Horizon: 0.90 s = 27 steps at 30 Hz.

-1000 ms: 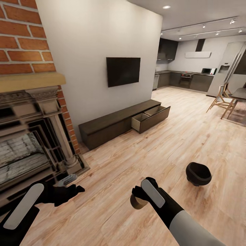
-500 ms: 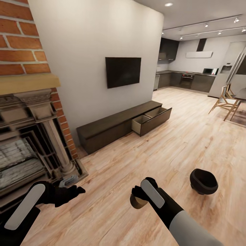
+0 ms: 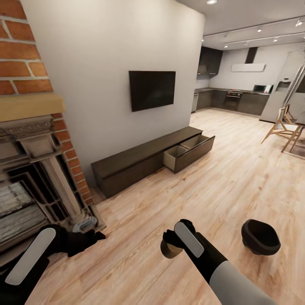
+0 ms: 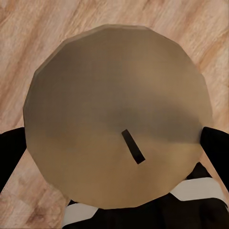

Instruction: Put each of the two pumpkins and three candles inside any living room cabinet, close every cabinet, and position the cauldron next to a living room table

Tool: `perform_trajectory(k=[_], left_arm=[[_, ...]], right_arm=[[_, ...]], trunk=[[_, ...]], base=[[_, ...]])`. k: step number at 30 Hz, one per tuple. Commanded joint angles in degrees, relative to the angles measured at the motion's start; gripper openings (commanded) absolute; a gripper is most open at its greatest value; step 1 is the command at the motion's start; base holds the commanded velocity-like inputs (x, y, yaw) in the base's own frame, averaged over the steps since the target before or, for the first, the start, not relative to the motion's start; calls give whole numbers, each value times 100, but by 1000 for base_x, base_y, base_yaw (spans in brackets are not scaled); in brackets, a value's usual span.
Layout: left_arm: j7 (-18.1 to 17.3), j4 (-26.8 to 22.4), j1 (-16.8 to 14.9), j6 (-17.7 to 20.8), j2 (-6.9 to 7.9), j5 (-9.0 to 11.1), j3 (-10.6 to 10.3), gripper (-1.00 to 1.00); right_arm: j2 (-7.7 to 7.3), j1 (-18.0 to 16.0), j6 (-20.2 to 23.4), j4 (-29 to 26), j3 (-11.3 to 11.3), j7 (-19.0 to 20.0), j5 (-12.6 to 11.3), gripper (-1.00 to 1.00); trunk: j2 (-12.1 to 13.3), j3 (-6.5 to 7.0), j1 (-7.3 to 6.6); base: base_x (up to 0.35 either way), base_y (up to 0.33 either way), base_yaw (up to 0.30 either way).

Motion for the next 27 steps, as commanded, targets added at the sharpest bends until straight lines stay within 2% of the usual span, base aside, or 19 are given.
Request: perform_trajectory(k=[1, 17, 27], left_arm=[[59, -6, -5, 1, 5, 54, -8, 100], [60, 3, -5, 1, 5, 54, -8, 100], [60, 11, -5, 0, 5, 54, -8, 100]], right_arm=[[-1, -7, 12, -4, 8, -51, -38, -100], [-23, -6, 3, 16, -8, -48, -57, -100], [-101, -9, 11, 16, -9, -30, -65, -100]], trunk=[[-7, -8, 5], [-7, -63, 5], [-7, -153, 5]], base=[[320, 0, -89], [290, 0, -212], [283, 0, -58]])
